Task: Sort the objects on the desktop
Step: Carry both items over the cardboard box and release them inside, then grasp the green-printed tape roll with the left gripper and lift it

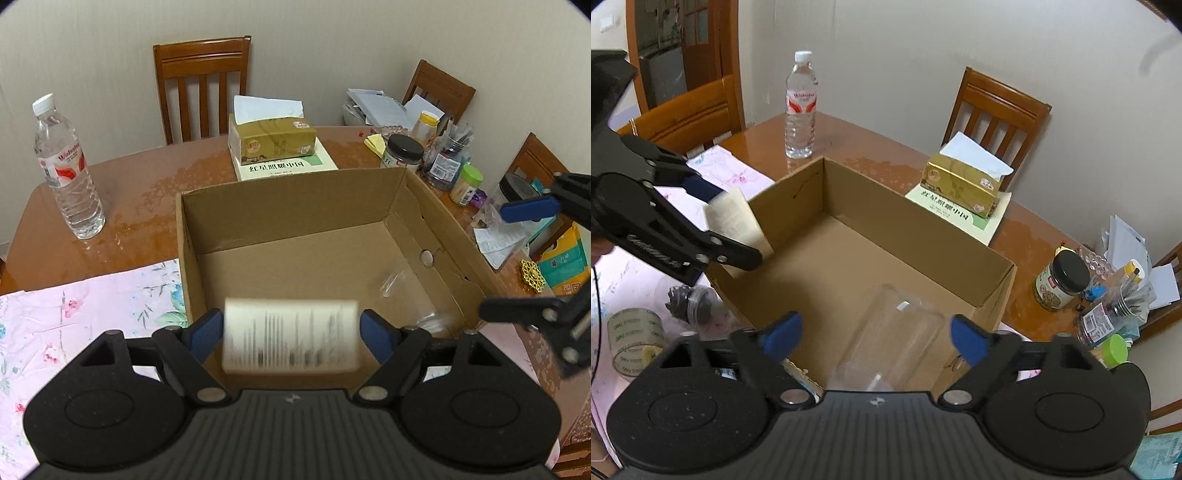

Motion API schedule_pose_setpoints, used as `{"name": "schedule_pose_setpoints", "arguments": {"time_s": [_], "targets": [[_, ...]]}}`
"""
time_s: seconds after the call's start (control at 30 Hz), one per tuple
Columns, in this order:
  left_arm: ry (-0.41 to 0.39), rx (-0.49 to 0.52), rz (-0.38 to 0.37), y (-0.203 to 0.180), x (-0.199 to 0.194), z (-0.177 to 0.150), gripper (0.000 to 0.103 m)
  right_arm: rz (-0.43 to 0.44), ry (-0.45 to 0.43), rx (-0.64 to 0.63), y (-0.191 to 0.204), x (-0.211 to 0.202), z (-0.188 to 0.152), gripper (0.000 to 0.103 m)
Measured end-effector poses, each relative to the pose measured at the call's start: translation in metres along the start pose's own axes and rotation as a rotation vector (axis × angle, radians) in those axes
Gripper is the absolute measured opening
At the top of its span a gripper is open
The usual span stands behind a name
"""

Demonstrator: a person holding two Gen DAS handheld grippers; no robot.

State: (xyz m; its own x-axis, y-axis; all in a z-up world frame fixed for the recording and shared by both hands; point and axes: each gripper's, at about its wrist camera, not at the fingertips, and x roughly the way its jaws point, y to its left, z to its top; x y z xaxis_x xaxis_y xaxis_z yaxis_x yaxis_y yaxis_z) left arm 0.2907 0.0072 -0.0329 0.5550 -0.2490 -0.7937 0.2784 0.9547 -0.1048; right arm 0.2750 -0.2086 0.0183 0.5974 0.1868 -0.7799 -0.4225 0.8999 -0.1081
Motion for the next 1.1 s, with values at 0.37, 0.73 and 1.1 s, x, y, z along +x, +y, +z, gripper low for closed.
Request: {"name": "schedule_pose_setpoints", "arguments": {"time_s": [0.37, 0.73, 1.1], "targets": [[-0.005, 0.023, 0.007, -0.006, -0.013, -0.005, 0.086, -0.015, -0.017, 0.081, 0.002, -0.016, -0.018, 0.103], [-0.022, 0.073, -0.002, -0.009, -0.043, -0.034, 0.087, 0.101, -0.082, 0.032, 0.039, -0.036, -0.061, 0.103], [-0.003, 0.071, 0.024, 0.008, -0.068, -0.077, 0.094, 0.161, 0.013, 0.127, 0.073, -0.033, -0.096, 0.103]]}}
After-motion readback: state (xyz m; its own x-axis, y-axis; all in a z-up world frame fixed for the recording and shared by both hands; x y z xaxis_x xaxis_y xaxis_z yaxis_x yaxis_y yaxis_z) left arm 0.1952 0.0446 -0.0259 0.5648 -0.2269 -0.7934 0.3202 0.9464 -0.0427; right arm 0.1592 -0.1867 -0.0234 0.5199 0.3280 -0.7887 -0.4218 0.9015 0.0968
